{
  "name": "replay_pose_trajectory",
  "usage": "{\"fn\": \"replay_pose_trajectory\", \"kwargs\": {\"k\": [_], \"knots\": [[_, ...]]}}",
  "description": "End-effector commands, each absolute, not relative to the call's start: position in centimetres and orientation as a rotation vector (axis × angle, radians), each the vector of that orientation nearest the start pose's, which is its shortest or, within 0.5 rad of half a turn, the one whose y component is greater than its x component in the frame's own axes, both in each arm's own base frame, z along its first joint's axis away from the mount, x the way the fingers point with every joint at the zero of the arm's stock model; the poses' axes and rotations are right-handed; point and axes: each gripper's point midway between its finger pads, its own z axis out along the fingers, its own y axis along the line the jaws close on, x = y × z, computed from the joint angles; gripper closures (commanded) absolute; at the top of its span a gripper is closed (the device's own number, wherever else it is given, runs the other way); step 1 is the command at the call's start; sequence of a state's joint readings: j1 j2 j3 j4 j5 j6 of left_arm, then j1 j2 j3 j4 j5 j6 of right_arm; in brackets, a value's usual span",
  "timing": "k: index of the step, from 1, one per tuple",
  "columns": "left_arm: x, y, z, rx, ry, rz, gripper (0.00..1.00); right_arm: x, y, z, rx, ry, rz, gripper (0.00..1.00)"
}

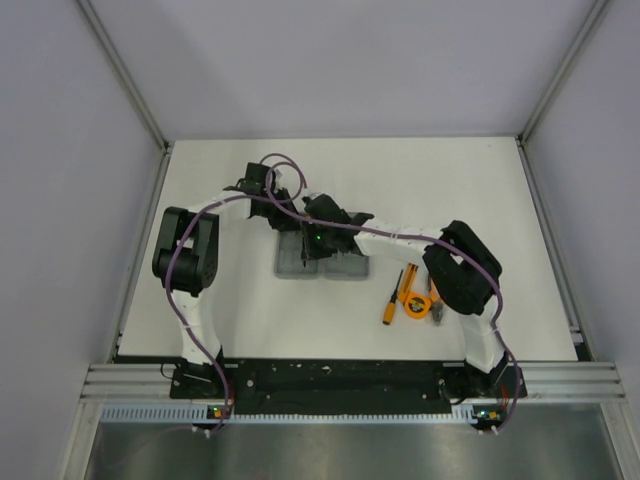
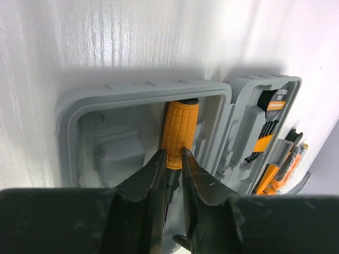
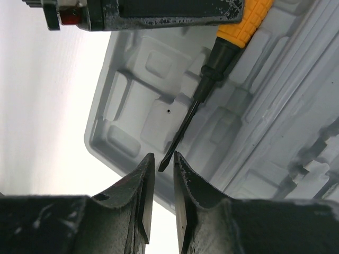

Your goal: Pack the tool kit

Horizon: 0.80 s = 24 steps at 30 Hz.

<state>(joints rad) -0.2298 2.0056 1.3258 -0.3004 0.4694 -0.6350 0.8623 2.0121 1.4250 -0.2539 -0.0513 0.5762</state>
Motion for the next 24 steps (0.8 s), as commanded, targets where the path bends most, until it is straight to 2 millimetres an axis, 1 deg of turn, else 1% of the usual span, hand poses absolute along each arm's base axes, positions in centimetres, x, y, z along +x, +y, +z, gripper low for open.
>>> {"fn": "replay_pose_trajectory", "kwargs": {"k": [1, 3, 5, 8, 11, 15, 18, 24], "knots": [[40.8, -19.3, 2.1, -0.399, 2.709, -0.821, 0.78, 30.8, 42.3, 6.5, -0.423, 2.477, 0.706, 0.80], [40.8, -19.3, 2.1, -0.404, 2.707, -0.822, 0.78, 30.7, 42.2, 6.0, -0.429, 2.488, 0.699, 0.81], [40.8, -19.3, 2.1, -0.412, 2.705, -0.826, 0.78, 30.5, 42.2, 5.5, -0.430, 2.501, 0.690, 0.84], [40.8, -19.4, 2.0, -0.413, 2.707, -0.830, 0.78, 30.4, 42.1, 4.8, -0.430, 2.519, 0.678, 0.90], [40.7, -19.4, 2.0, -0.416, 2.709, -0.832, 0.80, 30.1, 41.8, 4.1, -0.421, 2.544, 0.658, 0.99], [40.7, -19.5, 1.9, -0.415, 2.710, -0.842, 0.84, 29.7, 41.3, 3.1, -0.392, 2.582, 0.642, 1.00], [40.6, -19.6, 1.7, -0.412, 2.713, -0.856, 0.87, 29.0, 40.8, 2.2, -0.384, 2.616, 0.636, 1.00], [40.5, -19.6, 1.3, -0.425, 2.724, -0.851, 0.89, 27.7, 40.2, 0.6, -0.375, 2.678, 0.647, 1.00]]}}
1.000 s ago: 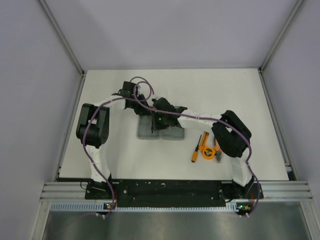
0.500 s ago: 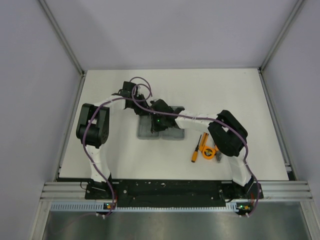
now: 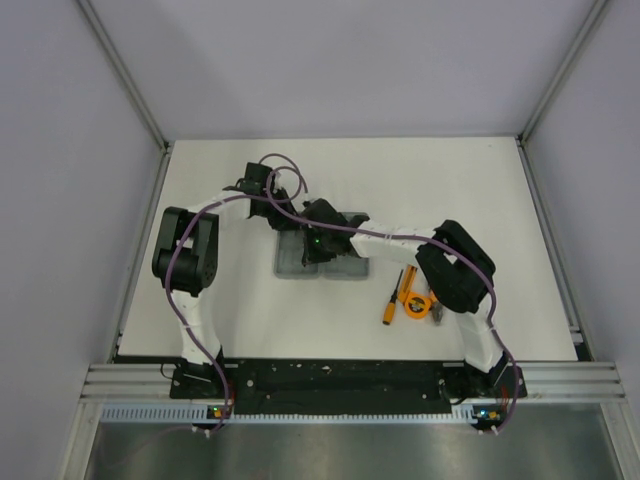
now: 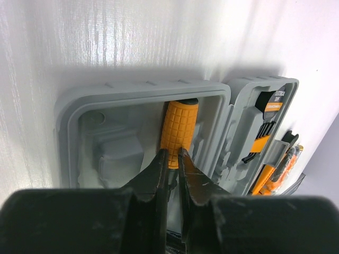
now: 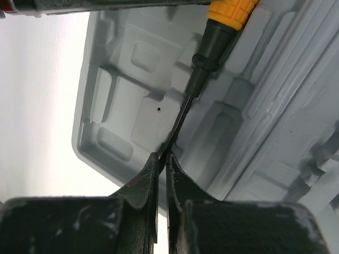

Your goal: Pack the tool kit

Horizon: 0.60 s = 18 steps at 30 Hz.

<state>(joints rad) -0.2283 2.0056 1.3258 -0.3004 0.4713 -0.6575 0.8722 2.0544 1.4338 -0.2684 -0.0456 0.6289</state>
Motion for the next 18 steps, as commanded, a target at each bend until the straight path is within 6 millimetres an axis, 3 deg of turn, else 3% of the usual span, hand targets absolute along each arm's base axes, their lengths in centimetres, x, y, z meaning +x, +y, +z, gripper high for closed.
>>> {"fn": "replay_pose_trajectory", "kwargs": {"k": [1, 18], "knots": [[40.5, -19.6, 1.2, -0.426, 2.725, -0.854, 0.89, 27.7, 40.1, 0.4, -0.366, 2.690, 0.653, 1.00], [39.8, -18.8, -0.7, -0.481, 2.796, -0.768, 0.91, 26.5, 38.3, -4.0, -0.338, 2.827, 0.658, 1.00]]}}
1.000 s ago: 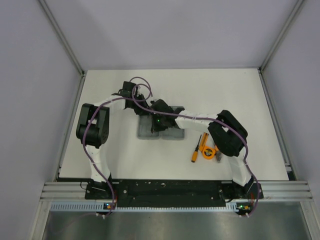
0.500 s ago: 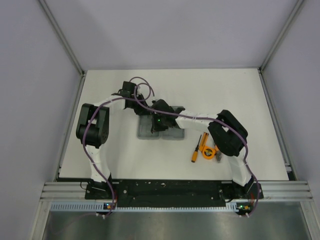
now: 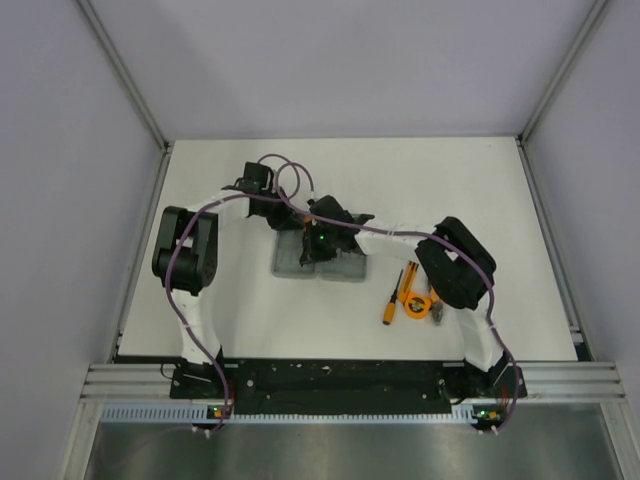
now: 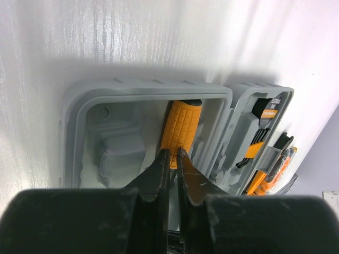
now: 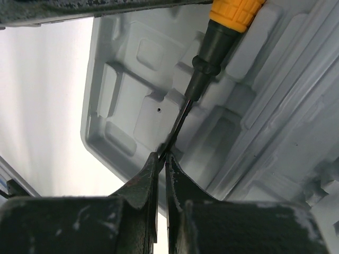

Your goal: Pack the tool kit

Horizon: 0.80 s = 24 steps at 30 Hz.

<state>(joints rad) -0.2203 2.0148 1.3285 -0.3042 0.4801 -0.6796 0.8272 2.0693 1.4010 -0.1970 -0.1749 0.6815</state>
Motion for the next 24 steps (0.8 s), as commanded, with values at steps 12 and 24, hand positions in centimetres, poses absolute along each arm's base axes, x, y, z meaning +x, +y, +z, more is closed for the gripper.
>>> {"fn": "replay_pose_trajectory", "kwargs": {"k": [12, 24], "knots": [[38.7, -18.8, -0.6, -0.517, 2.835, -0.767, 0.92, 27.3, 35.3, -2.1, -0.347, 2.829, 0.422, 1.00], [36.1, -22.2, -0.1, -0.562, 2.868, -0.888, 0.88, 28.5, 33.1, 1.5, -0.356, 2.737, 0.250, 1.00]]}}
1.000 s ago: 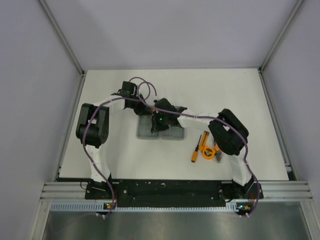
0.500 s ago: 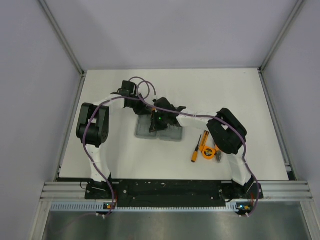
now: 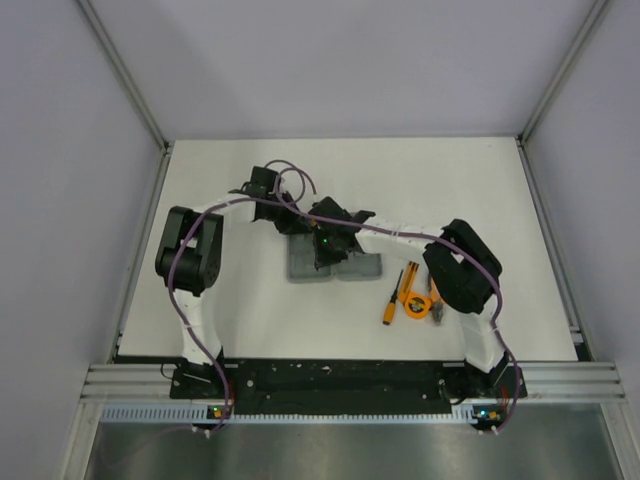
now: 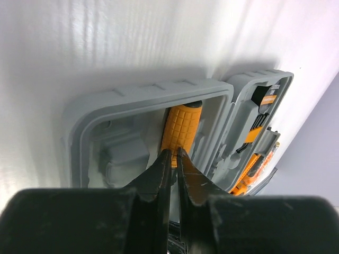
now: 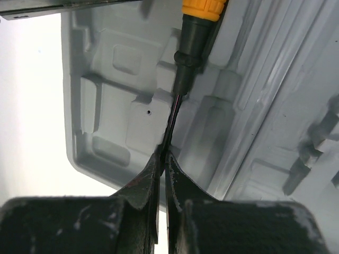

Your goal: Pack the tool kit

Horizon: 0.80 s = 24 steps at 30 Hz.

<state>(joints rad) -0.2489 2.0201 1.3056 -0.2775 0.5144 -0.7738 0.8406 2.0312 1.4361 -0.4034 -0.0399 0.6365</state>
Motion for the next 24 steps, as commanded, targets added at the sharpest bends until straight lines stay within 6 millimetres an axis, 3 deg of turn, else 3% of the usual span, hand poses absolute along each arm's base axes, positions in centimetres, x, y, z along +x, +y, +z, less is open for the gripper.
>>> {"fn": "replay_pose_trajectory", "kwargs": {"k": [1, 7, 13, 19, 24], "knots": [[36.1, -22.6, 0.0, -0.558, 2.867, -0.903, 0.86, 28.5, 33.1, 1.8, -0.364, 2.733, 0.239, 1.00], [36.2, -23.5, 0.4, -0.548, 2.863, -0.926, 0.80, 28.4, 32.6, 2.8, -0.380, 2.728, 0.186, 1.00], [36.1, -24.3, 0.4, -0.533, 2.869, -0.964, 0.70, 28.5, 33.4, 3.7, -0.344, 2.724, 0.222, 1.00], [36.4, -24.6, 1.0, -0.512, 2.856, -0.992, 0.65, 29.8, 35.0, 6.4, -0.270, 2.671, 0.299, 0.81], [36.4, -24.7, 0.9, -0.512, 2.856, -0.992, 0.65, 30.4, 35.6, 8.0, -0.255, 2.630, 0.324, 0.72]]}}
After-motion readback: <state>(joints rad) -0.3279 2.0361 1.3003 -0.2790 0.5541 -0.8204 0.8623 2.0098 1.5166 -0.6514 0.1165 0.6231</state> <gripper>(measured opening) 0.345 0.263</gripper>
